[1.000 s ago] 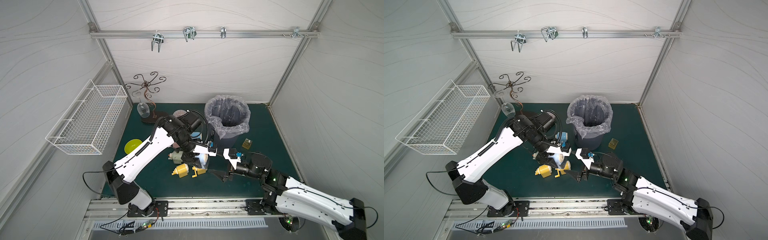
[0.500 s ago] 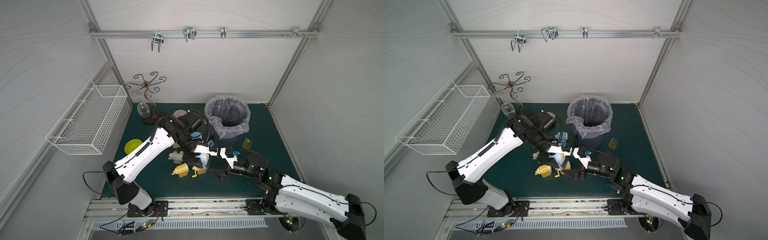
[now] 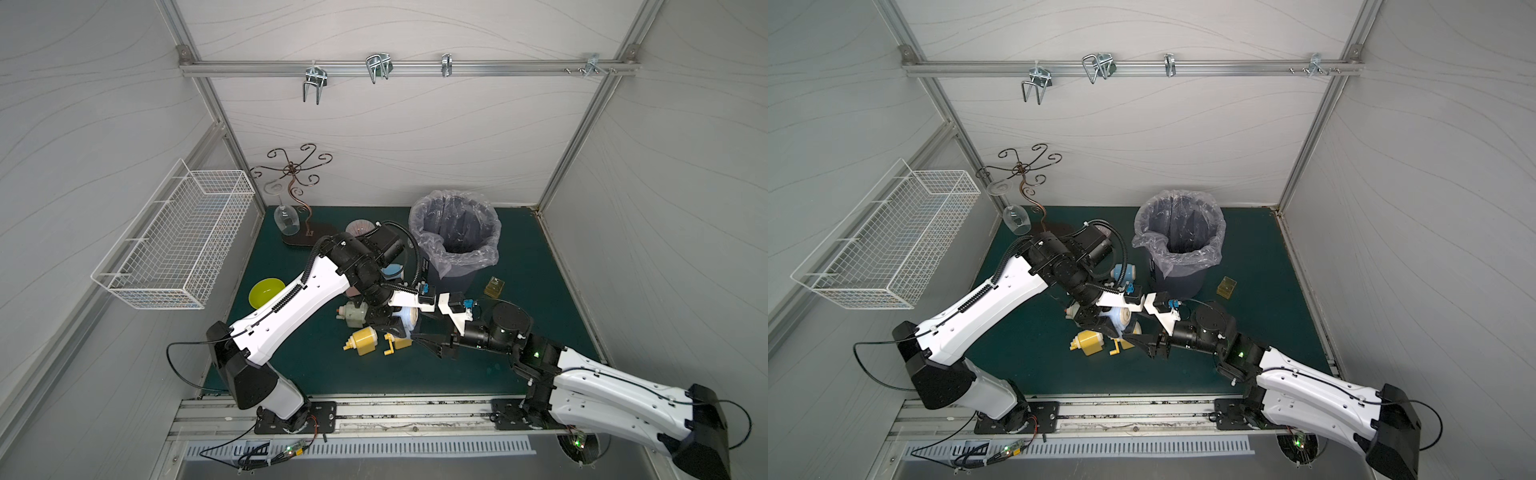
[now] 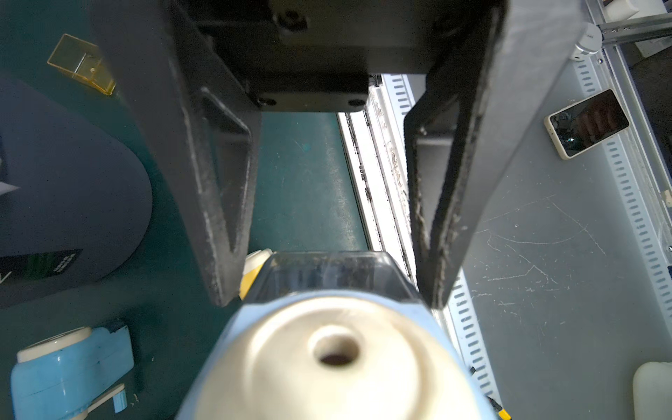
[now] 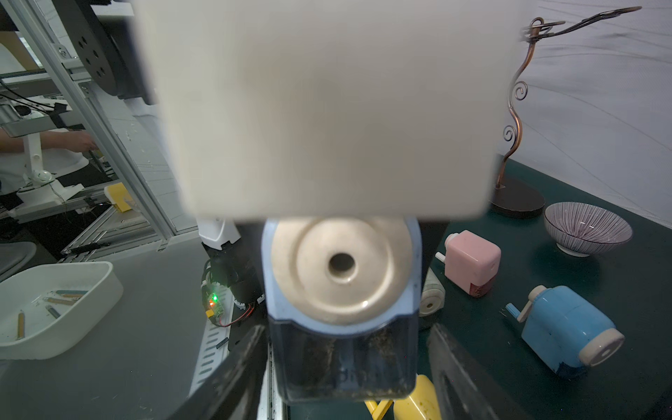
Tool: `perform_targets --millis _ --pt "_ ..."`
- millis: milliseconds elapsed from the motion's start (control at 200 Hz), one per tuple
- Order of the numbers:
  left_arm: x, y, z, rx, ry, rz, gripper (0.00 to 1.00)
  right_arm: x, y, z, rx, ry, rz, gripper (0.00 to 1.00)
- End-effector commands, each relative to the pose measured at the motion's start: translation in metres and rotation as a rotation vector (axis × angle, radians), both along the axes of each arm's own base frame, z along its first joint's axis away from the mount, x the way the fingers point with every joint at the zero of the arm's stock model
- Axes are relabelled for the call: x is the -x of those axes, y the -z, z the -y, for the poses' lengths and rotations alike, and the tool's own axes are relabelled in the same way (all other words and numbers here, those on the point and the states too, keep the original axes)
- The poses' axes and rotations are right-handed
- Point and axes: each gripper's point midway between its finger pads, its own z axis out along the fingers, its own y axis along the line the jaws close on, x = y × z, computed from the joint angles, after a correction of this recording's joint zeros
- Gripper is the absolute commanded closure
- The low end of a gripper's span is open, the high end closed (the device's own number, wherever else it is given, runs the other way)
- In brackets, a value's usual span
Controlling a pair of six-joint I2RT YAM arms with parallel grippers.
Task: Take out the pencil sharpener tray and clean the shavings
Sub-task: Open the container of the pencil sharpener.
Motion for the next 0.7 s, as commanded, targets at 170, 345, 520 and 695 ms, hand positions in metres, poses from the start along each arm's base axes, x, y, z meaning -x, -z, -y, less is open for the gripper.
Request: perform_targets --millis 170,345,520,695 --pt "0.007 -0.015 0.000 0.056 0.013 0.020 1.00 0.004 -0.006 -0.003 -0.028 -0.025 -0.005 0.29" --pt "0.008 -0.013 0.000 0.055 0.013 0.017 1.00 0.003 -0.008 -0.002 -0.032 -0.020 -0.004 0.37" --pt "0.009 -0.011 -0.001 0.052 0.013 0.015 1.00 0.002 -0.008 -0.003 -0.030 -0.014 -0.020 0.61" --pt "0.008 -0.005 -0.004 0.028 0.008 0.013 1.00 0.001 -0.011 0.000 -0.040 -0.011 -0.026 1.00"
